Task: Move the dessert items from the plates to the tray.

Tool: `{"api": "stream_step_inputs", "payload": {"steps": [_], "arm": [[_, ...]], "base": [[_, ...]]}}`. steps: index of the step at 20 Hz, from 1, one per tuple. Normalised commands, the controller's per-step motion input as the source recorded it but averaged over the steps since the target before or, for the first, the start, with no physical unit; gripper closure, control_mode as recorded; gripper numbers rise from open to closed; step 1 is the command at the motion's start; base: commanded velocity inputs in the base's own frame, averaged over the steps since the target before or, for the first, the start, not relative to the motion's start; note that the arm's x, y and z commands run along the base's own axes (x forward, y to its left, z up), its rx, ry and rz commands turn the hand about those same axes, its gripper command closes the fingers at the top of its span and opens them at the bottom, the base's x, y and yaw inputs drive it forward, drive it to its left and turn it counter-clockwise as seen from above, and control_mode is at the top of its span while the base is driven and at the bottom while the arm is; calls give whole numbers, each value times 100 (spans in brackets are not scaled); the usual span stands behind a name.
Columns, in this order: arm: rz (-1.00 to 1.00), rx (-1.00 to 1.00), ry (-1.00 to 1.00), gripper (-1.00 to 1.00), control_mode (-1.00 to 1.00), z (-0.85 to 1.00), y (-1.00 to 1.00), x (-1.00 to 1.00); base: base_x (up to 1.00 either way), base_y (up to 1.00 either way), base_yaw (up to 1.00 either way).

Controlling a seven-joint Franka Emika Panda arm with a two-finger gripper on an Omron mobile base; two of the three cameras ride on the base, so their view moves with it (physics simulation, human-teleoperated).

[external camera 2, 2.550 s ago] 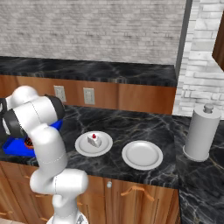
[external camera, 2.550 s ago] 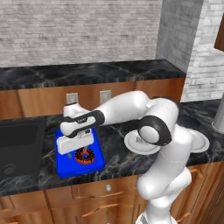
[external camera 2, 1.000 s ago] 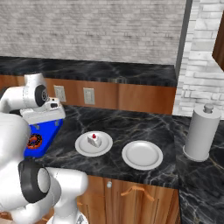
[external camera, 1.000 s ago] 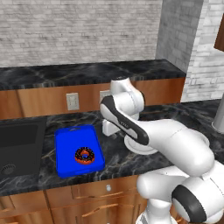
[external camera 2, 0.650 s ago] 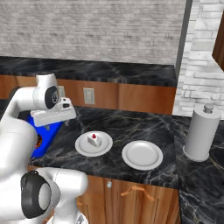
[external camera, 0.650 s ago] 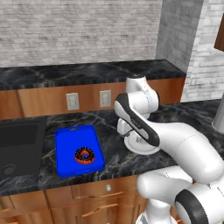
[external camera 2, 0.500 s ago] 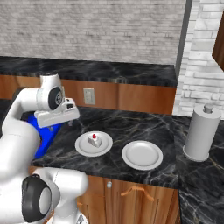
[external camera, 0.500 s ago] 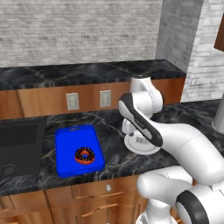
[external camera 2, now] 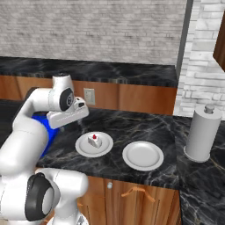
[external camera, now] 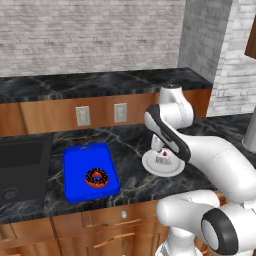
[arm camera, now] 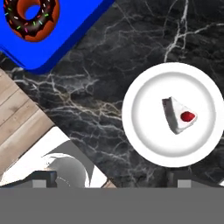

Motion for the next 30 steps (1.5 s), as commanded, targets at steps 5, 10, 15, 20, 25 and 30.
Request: {"api": "stream_step_inputs", "payload": {"steps": [5,10,15,20,25,30], "arm": [[13,0,0,-100,-100,0,-35,30],[9,0,0,-100,-100,-6,-10,19],[6,0,-1,-100,-100,-14,-1,23],[5,0,-4,-100,-100,-29,-7,24],[3,0,-3,-100,-100,-25,-12,22],[1,0,-1,-100,-100,-22,-4,18]], "base": [[0,0,0],[0,0,0],[0,0,0],[0,0,0],[0,0,0],[0,0,0]]}}
